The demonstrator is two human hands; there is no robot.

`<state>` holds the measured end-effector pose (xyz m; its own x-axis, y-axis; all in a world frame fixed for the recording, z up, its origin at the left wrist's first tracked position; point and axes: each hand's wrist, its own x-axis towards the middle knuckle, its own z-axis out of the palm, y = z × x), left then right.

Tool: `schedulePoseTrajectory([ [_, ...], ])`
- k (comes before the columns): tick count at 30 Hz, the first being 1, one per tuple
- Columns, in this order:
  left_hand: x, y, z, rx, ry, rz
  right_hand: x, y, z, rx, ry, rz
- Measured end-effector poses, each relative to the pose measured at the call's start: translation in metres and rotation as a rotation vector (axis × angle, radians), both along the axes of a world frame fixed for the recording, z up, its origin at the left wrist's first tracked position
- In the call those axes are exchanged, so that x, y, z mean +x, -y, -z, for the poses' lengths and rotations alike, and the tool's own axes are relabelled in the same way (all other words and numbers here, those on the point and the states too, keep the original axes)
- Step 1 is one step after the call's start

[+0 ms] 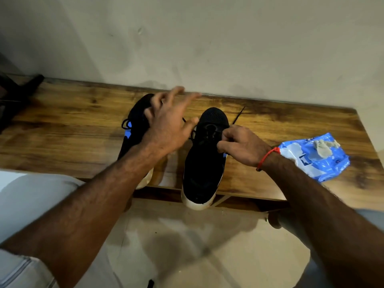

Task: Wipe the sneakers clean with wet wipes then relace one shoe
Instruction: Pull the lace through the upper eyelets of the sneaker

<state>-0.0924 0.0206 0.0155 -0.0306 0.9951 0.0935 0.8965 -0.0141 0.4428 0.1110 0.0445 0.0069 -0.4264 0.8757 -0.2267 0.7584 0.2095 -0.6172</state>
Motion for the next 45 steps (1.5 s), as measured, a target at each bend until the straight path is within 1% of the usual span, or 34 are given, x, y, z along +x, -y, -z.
schedulePoseTrajectory([
  [2,0.012,0.007,0.008,-0.056,-0.105,0.204,-0.002,0.000,0.001,0.004,0.010,-0.001],
  [3,0.013,0.008,0.011,-0.074,-0.129,0.243,-0.003,0.000,0.001,0.002,0.015,-0.003],
  [6,0.010,0.003,0.009,-0.106,-0.189,0.220,-0.002,0.000,0.003,-0.003,0.025,-0.002],
  [8,0.005,-0.001,0.002,-0.043,-0.246,0.127,-0.001,0.000,0.004,0.000,0.043,0.006],
  [11,-0.018,-0.008,-0.008,0.087,-0.204,-0.204,0.002,0.000,0.003,0.009,0.069,0.017],
  [12,-0.025,-0.009,-0.008,0.091,-0.202,-0.259,0.002,0.000,0.003,0.010,0.076,0.016],
  [13,-0.028,-0.010,-0.007,0.070,-0.182,-0.262,0.003,0.000,0.004,0.009,0.085,0.014],
  [16,-0.014,-0.002,-0.003,-0.080,-0.051,-0.122,0.001,0.001,0.006,-0.007,0.107,0.008],
  [17,-0.006,0.003,0.000,-0.143,-0.051,-0.064,0.000,0.001,0.006,-0.010,0.112,0.006],
  [19,0.005,0.009,0.006,-0.272,-0.172,0.044,-0.003,0.001,0.007,0.009,0.112,0.011],
  [21,0.007,0.012,0.006,-0.356,-0.275,0.081,-0.004,0.002,0.009,0.028,0.102,0.006],
  [24,0.008,0.011,0.006,-0.357,-0.298,0.042,-0.009,0.004,0.009,0.023,0.151,-0.051],
  [26,0.010,0.009,0.005,-0.394,-0.203,0.005,-0.012,0.004,0.011,0.005,0.160,-0.073],
  [28,0.011,0.008,0.006,-0.415,-0.094,-0.011,-0.016,0.005,0.013,0.035,0.170,-0.082],
  [32,0.013,0.013,0.006,-0.313,-0.182,0.044,-0.021,0.010,0.015,0.176,0.241,-0.144],
  [33,0.013,0.014,0.006,-0.313,-0.198,0.047,-0.021,0.010,0.017,0.199,0.228,-0.135],
  [34,0.013,0.015,0.006,-0.322,-0.211,0.049,-0.022,0.009,0.018,0.198,0.170,-0.085],
  [35,0.013,0.015,0.006,-0.331,-0.232,0.048,-0.022,0.007,0.018,0.177,0.050,0.022],
  [37,0.013,0.014,0.006,-0.337,-0.280,0.039,-0.015,-0.002,0.012,0.070,-0.205,0.341],
  [38,0.013,0.013,0.006,-0.331,-0.292,0.029,-0.010,-0.008,0.011,0.039,-0.261,0.479],
  [39,0.013,0.013,0.006,-0.321,-0.295,0.023,-0.003,-0.014,0.012,0.034,-0.268,0.547],
  [40,0.013,0.013,0.006,-0.313,-0.290,0.022,0.002,-0.019,0.015,0.042,-0.235,0.554],
  [41,0.014,0.013,0.006,-0.310,-0.282,0.023,0.003,-0.018,0.014,0.051,-0.213,0.518],
  [42,0.015,0.014,0.006,-0.311,-0.278,0.023,0.002,-0.015,0.013,0.075,-0.192,0.432],
  [43,0.015,0.014,0.006,-0.310,-0.280,0.022,0.001,-0.013,0.015,0.128,-0.158,0.289],
  [45,0.017,0.014,0.006,-0.304,-0.286,0.020,-0.007,-0.003,0.017,0.210,0.053,-0.011],
])
